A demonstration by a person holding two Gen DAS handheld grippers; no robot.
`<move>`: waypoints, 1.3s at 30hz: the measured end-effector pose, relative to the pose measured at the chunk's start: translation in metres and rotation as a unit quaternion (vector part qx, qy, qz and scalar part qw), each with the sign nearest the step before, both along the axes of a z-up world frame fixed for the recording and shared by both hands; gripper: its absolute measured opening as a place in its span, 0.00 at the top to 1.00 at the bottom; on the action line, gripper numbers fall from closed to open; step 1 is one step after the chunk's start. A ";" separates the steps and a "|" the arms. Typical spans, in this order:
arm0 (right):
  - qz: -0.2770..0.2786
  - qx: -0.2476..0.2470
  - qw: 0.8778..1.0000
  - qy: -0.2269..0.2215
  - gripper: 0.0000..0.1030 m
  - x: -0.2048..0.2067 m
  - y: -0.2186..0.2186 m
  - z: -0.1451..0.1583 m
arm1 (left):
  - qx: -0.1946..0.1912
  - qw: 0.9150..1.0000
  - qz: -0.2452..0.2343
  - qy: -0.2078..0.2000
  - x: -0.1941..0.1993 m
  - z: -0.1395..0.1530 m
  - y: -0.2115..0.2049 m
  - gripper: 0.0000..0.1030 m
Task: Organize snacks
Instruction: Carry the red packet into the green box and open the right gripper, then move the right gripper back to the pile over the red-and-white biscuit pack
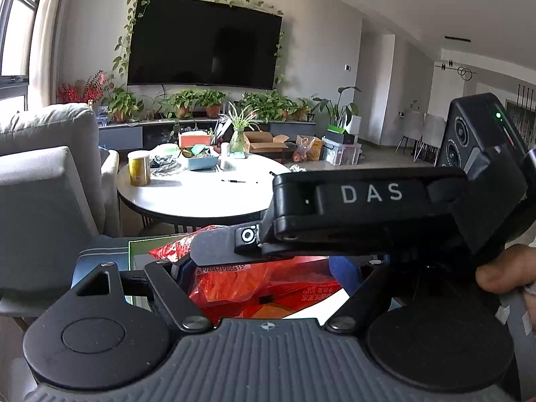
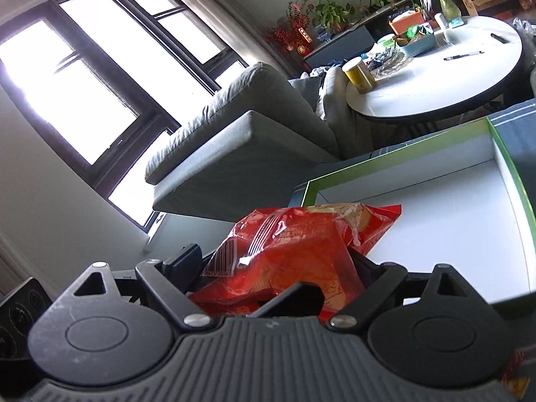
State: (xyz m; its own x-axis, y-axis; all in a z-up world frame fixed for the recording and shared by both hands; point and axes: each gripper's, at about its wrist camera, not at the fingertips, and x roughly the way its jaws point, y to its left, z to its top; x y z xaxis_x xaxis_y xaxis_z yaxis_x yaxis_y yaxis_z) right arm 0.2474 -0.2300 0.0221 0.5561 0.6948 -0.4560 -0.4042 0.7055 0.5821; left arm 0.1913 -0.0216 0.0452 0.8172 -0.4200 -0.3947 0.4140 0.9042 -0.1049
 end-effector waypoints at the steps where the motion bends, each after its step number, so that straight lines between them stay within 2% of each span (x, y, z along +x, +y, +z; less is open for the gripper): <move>1: 0.000 0.001 1.000 0.002 0.27 0.003 0.001 -0.003 | 0.000 1.000 0.002 0.002 0.004 -0.003 0.001 0.26; 7: 0.001 0.006 1.000 0.020 0.27 0.022 0.006 -0.018 | 0.000 1.000 0.011 0.024 0.024 -0.018 0.008 0.26; 14: -0.007 0.005 0.999 0.032 0.27 0.037 0.016 -0.026 | -0.021 0.999 0.027 0.039 0.036 -0.027 0.024 0.26; 22: -0.008 -0.018 1.000 0.006 0.26 0.030 0.025 -0.022 | -0.038 0.998 0.041 0.041 0.034 -0.032 0.041 0.27; 28: -0.016 -0.026 1.000 -0.008 0.26 0.016 0.017 -0.012 | -0.049 0.996 0.063 0.036 0.022 -0.023 0.055 0.26; 33: -0.013 -0.042 0.999 -0.033 0.26 -0.002 0.014 0.001 | -0.041 0.995 0.084 0.037 0.001 -0.024 0.072 0.26; 39: -0.010 -0.050 0.997 -0.056 0.26 -0.032 0.009 0.010 | -0.045 0.988 0.123 0.078 -0.028 -0.046 0.103 0.25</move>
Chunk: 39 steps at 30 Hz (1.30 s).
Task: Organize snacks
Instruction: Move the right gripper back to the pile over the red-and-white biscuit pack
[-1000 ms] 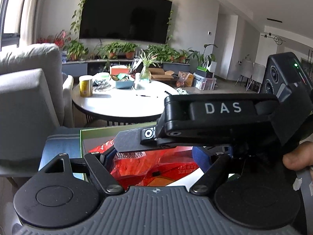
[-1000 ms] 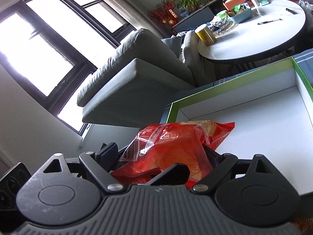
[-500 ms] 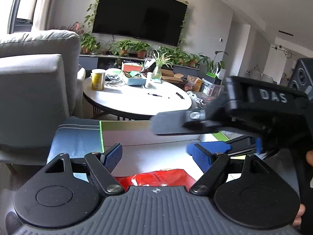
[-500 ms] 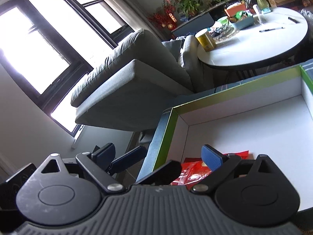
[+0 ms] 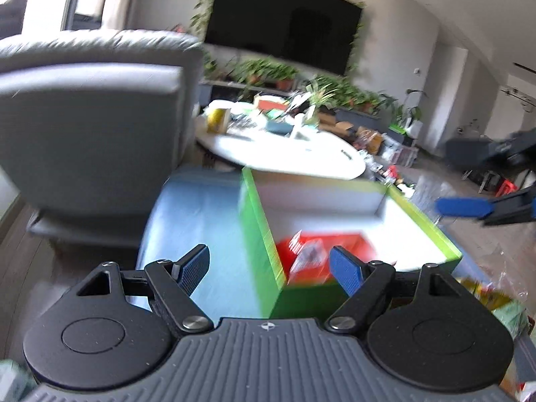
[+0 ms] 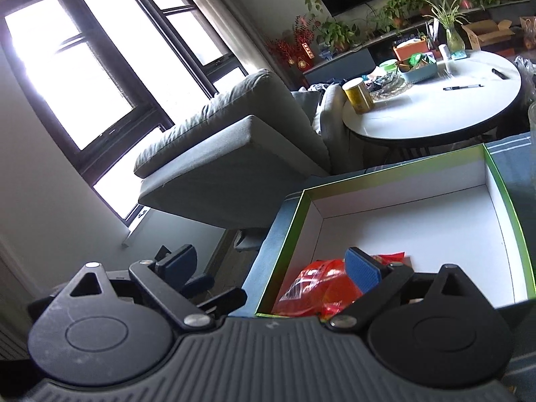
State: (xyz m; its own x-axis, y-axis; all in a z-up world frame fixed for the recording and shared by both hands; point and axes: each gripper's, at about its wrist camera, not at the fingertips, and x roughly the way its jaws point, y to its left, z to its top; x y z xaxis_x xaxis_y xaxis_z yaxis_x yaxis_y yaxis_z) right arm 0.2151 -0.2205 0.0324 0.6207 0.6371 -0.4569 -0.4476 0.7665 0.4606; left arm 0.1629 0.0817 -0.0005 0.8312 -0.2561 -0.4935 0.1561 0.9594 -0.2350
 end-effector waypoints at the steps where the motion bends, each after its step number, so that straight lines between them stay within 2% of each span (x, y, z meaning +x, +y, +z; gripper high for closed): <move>1: 0.002 -0.001 1.000 -0.004 0.26 -0.005 -0.001 0.001 | -0.007 1.000 0.005 0.005 -0.007 -0.005 0.005 0.25; 5: 0.004 -0.019 1.000 -0.019 0.26 -0.027 0.000 -0.001 | -0.039 0.999 0.009 0.024 -0.033 -0.021 0.017 0.25; 13: 0.017 -0.052 0.998 -0.011 0.26 -0.065 0.005 -0.025 | -0.045 0.996 -0.003 0.072 -0.063 -0.054 0.007 0.25; 16: 0.016 -0.056 0.998 -0.002 0.26 -0.078 0.003 -0.032 | -0.042 0.997 -0.001 0.066 -0.080 -0.060 0.003 0.24; 23: 0.004 -0.058 0.998 0.007 0.26 -0.103 -0.003 -0.044 | -0.035 0.997 0.009 0.074 -0.108 -0.058 -0.010 0.24; 30: 0.016 -0.074 0.997 0.017 0.26 -0.124 -0.006 -0.056 | -0.056 0.995 0.015 0.079 -0.120 -0.052 -0.007 0.24; 35: 0.031 -0.097 0.995 0.020 0.26 -0.133 -0.001 -0.066 | -0.044 0.996 0.010 0.082 -0.130 -0.052 -0.009 0.23; 39: 0.028 -0.097 0.994 0.031 0.25 -0.134 -0.003 -0.073 | -0.054 0.994 -0.001 0.092 -0.140 -0.055 -0.014 0.23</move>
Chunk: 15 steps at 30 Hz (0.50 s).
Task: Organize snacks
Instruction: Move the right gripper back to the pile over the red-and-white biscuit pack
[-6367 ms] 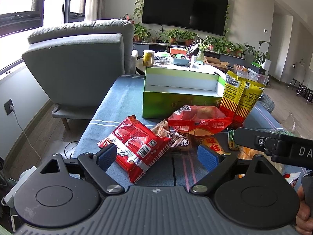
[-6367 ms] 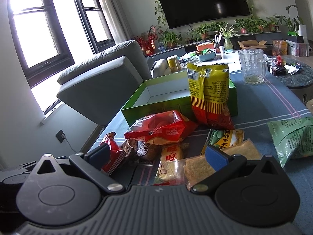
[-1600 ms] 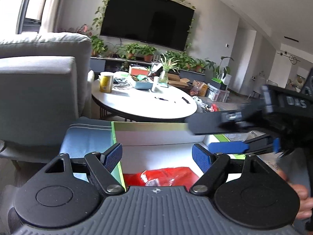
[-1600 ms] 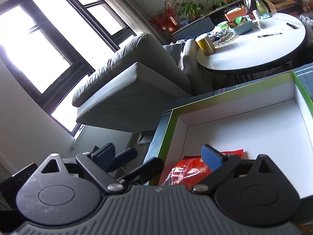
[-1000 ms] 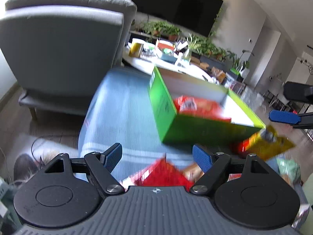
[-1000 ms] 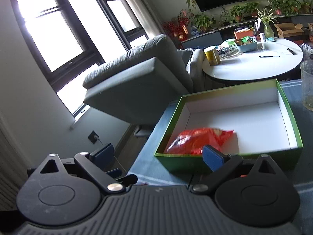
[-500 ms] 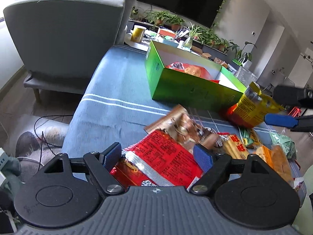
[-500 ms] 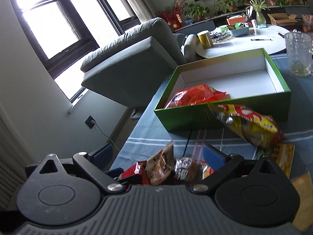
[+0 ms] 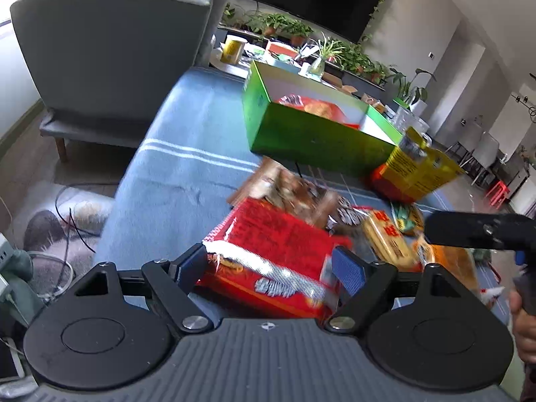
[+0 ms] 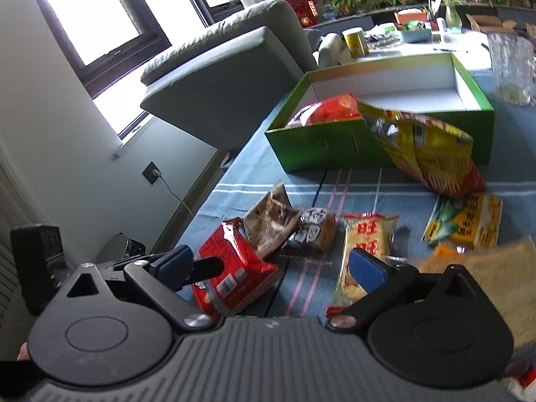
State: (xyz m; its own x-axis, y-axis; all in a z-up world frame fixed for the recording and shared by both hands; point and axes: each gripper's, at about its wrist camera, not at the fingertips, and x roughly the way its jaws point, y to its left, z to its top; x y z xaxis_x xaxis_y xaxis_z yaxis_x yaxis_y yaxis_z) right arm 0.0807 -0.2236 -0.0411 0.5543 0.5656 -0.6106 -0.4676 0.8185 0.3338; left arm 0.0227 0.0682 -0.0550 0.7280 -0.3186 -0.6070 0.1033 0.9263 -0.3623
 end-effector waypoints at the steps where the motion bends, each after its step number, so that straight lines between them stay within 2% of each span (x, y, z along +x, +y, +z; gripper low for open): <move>1: -0.002 0.001 1.000 0.002 0.25 0.000 -0.001 -0.001 | -0.006 1.000 -0.005 0.005 -0.002 -0.001 -0.002 0.22; 5: -0.006 0.002 1.000 0.005 0.25 -0.001 -0.003 -0.003 | -0.018 0.999 -0.031 0.012 -0.007 -0.003 -0.010 0.22; 8: -0.005 -0.001 1.000 0.006 0.25 -0.002 -0.003 -0.004 | -0.006 1.000 -0.019 0.014 -0.006 -0.003 -0.012 0.22; 12: -0.004 0.002 1.000 0.008 0.25 0.000 -0.002 -0.007 | -0.023 0.999 -0.008 0.025 -0.002 -0.006 -0.006 0.22; 15: -0.004 -0.004 1.000 0.011 0.26 0.003 0.002 -0.009 | -0.016 1.000 -0.004 0.025 0.000 -0.007 -0.006 0.22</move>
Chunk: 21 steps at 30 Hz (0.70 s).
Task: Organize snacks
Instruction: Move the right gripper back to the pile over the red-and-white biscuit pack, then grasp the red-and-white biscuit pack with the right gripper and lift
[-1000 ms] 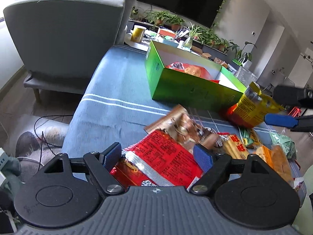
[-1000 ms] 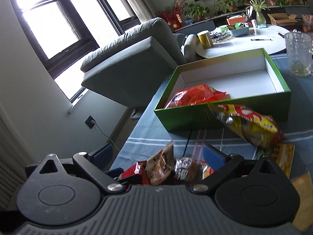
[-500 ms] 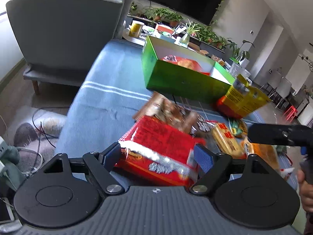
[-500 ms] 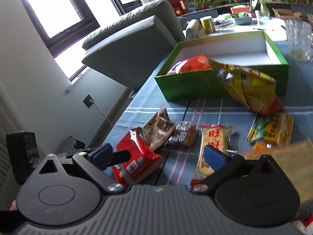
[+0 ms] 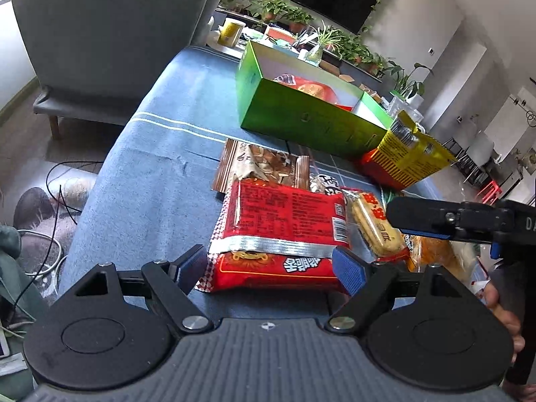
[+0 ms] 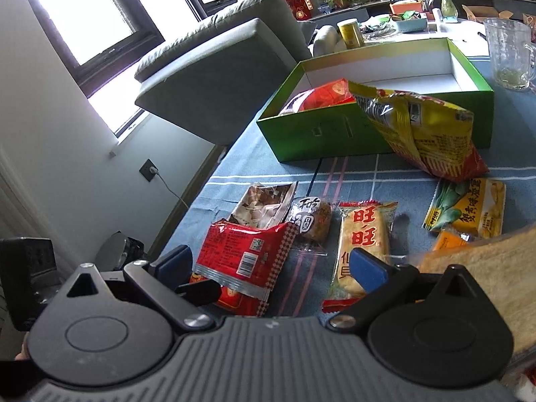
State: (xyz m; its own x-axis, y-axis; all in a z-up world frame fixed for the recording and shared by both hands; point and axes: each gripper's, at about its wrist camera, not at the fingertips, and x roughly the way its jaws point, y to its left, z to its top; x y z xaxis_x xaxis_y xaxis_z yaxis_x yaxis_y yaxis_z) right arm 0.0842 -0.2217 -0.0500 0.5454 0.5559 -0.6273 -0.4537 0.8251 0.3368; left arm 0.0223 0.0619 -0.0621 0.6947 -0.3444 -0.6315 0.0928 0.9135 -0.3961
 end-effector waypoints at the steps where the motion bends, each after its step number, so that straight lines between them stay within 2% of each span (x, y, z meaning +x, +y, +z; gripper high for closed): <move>1: -0.001 -0.004 1.000 -0.001 0.26 0.000 0.002 0.000 | 0.001 1.000 0.001 -0.001 0.000 0.000 0.001 0.22; 9: 0.011 0.021 1.000 0.001 0.29 0.001 0.018 0.010 | -0.001 1.000 0.002 -0.004 0.003 -0.002 0.005 0.22; 16: 0.007 0.005 0.998 0.067 0.31 0.016 0.038 -0.015 | 0.019 1.000 -0.018 -0.011 0.005 -0.002 -0.001 0.22; 21: -0.003 -0.001 0.998 0.070 0.32 0.018 0.043 -0.017 | 0.025 0.999 -0.026 -0.017 0.007 -0.004 -0.003 0.22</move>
